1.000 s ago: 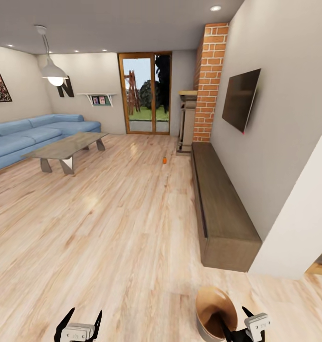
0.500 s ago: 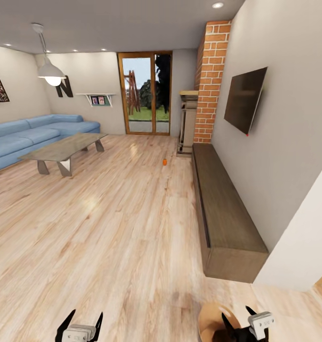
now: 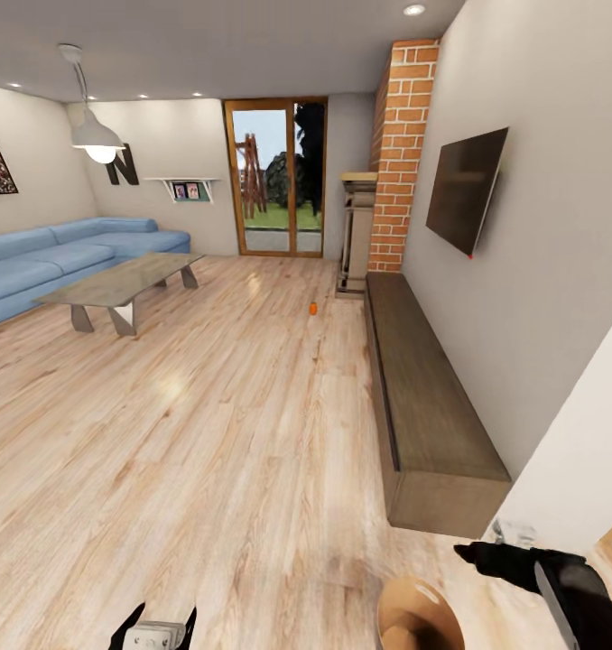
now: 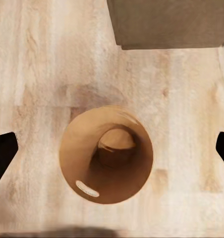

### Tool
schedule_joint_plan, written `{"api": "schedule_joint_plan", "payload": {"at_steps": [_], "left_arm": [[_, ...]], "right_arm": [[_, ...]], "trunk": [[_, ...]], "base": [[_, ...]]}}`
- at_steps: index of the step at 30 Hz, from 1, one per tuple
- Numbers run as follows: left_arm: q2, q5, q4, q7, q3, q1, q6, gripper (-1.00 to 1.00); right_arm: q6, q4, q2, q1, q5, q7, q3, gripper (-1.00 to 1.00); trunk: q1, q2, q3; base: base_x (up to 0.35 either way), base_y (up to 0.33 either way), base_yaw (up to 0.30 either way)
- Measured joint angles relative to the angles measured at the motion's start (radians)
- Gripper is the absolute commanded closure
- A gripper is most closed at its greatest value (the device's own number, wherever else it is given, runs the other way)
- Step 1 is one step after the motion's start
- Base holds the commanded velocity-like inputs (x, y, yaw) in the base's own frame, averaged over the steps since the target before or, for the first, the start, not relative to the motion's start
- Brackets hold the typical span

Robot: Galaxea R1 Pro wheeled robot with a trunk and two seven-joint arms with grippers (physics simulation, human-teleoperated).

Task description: Put the three can of soda from the living room inside the tash can in the kitchen.

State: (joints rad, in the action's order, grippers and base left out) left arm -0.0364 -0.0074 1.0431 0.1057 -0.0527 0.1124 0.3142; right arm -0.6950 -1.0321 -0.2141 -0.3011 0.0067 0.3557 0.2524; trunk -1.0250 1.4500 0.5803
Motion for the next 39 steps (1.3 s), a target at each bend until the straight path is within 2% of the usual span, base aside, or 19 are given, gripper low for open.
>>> {"api": "schedule_joint_plan", "payload": {"at_steps": [1,2,5,7,13,15,22,39], "left_arm": [[0.000,0.000,0.001,0.000,0.000,0.000,-0.002,-1.00],[0.000,0.001,0.001,0.000,0.000,0.000,-0.006,-1.00],[0.000,0.002,0.002,0.000,-0.001,0.001,-0.009,-1.00],[0.000,0.003,0.001,0.000,-0.002,0.001,-0.011,-1.00],[0.000,0.003,-0.006,0.000,-0.003,0.000,-0.013,-1.00],[0.000,0.003,-0.007,0.000,-0.002,0.000,-0.013,-1.00],[-0.001,0.001,-0.013,0.002,0.000,-0.002,-0.013,-1.00],[-0.003,0.000,-0.029,0.004,0.000,-0.005,-0.015,-1.00]], "right_arm": [[-0.055,0.016,-0.013,-0.032,0.000,0.002,-0.001,-1.00],[-0.149,0.052,-0.038,-0.098,0.001,0.004,-0.003,-1.00],[-0.263,0.101,-0.074,-0.197,0.001,0.008,-0.020,-1.00],[-0.312,0.121,-0.090,-0.239,0.003,0.009,-0.061,-1.00],[-0.342,0.132,-0.099,-0.269,0.005,0.007,-0.137,-1.00],[-0.344,0.134,-0.100,-0.272,0.005,0.005,-0.144,-1.00],[-0.345,0.135,-0.102,-0.275,0.006,0.001,-0.154,-1.00],[-0.347,0.133,-0.111,-0.277,0.023,0.005,-0.153,-1.00]], "trunk": [[0.000,0.000,0.000],[0.000,0.000,0.000],[0.000,0.000,0.000],[0.000,0.000,0.000],[-0.019,0.035,0.016],[-0.027,0.049,0.022],[-0.054,0.098,0.044],[-0.119,0.217,0.097]], "base": [[0.000,0.000,0.000],[0.000,0.000,0.000],[0.000,0.000,0.000],[0.000,0.000,0.000],[0.000,0.000,0.000],[0.000,0.000,0.000],[0.000,0.000,0.000],[0.000,0.000,0.000]]}}
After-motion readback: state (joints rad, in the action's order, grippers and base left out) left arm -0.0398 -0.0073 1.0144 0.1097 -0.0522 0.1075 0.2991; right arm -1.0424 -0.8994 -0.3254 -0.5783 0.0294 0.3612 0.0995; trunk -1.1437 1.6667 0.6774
